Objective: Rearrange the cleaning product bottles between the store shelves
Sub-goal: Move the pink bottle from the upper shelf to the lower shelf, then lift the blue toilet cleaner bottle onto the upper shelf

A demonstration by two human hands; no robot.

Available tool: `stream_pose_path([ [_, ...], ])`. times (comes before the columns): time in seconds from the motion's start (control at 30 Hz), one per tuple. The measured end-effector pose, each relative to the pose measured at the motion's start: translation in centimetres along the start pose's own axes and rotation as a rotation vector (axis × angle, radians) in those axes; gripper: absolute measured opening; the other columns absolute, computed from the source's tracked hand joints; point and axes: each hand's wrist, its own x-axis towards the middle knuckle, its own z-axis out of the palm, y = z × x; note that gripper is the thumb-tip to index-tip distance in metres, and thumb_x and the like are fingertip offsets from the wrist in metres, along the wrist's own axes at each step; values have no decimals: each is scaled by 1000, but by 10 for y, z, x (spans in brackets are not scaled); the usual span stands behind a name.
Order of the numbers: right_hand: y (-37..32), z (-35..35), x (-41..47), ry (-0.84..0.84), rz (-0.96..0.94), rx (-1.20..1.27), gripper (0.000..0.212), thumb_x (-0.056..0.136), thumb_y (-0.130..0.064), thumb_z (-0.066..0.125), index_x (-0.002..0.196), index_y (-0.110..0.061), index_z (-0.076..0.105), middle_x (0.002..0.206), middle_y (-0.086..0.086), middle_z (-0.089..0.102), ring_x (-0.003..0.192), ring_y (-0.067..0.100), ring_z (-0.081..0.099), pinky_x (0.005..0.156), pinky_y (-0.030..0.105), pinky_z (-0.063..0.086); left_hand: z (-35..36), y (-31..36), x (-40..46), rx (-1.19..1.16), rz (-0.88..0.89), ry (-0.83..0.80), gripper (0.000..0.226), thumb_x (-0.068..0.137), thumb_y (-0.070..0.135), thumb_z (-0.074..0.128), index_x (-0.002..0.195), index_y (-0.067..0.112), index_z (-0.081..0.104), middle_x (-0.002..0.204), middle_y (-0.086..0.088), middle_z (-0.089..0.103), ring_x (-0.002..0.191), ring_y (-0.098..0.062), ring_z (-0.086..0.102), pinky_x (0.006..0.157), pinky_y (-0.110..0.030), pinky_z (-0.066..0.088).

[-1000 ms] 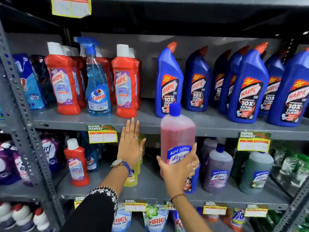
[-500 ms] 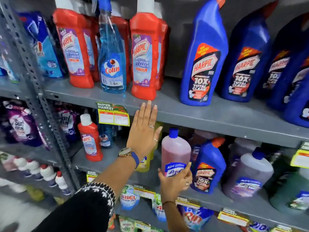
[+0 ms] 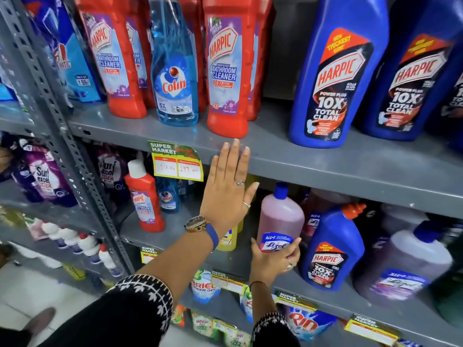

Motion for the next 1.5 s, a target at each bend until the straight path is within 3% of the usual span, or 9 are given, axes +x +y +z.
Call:
stream_pose_path([
  [0.07,-9,3,1,124,85,-55,43,103,-6,14,141,10,4,151,24,23,138,30,30,104,28,6,1,0,0,3,8,3,74,93,35,38,149,7,-2,148,-17,8,139,-34,8,115,-37,-5],
  [0.1,7,15,-13,120,94,-67,43,102,-5,15,141,10,3,153,23,19,140,32,26,105,29,4,1,0,0,1,9,5,75,93,35,38,148,9,-6,148,-16,9,139,-34,8,116,-37,-5],
  [0.17,47,27,-48,45,55,-141,54,98,-3,37,143,7,9,152,24,20,139,35,25,110,35,16,1,0,0,-2,7,3,75,93,35,39,147,10,-7,149,-17,10,139,-34,7,116,-37,-5],
  [0.27,137,53,-152,-42,-179,-160,108,65,-15,84,147,-4,13,147,27,24,135,43,24,112,56,23,2,-1,-1,16,7,-7,75,93,35,38,148,8,-4,150,-19,11,140,-33,5,116,-38,-5],
  [0.37,164,61,-182,-52,-202,-246,128,52,-24,90,148,-19,5,149,19,25,136,40,25,109,57,30,1,0,-1,5,4,-13,71,93,35,39,147,2,6,149,-17,8,140,-32,4,115,-38,-4],
  [0.63,160,14,-187,218,-82,-186,89,73,-14,75,144,-13,22,146,22,30,133,43,30,104,61,30,-8,3,0,-26,-7,-47,72,93,36,36,146,3,1,150,-17,5,140,-28,0,115,-39,-1],
  [0.97,125,-13,-118,306,-79,-113,127,55,-27,88,149,-24,3,156,17,8,141,38,16,111,59,14,-6,3,0,-23,2,-37,72,93,38,33,146,2,1,151,-21,9,140,-34,5,115,-38,-5],
  [1.13,128,-15,-107,341,-152,-160,121,54,-24,88,148,-15,12,147,19,30,137,37,25,110,58,21,-7,2,-1,-15,15,-39,72,93,38,33,146,2,0,150,-19,7,140,-29,0,115,-39,-4],
  [1.5,134,-51,-154,271,-205,-72,115,45,-27,91,140,-16,26,136,15,44,126,35,38,103,56,39,-13,3,-2,-68,5,-80,70,94,39,31,145,2,1,151,-20,6,140,-30,2,114,-44,7],
])
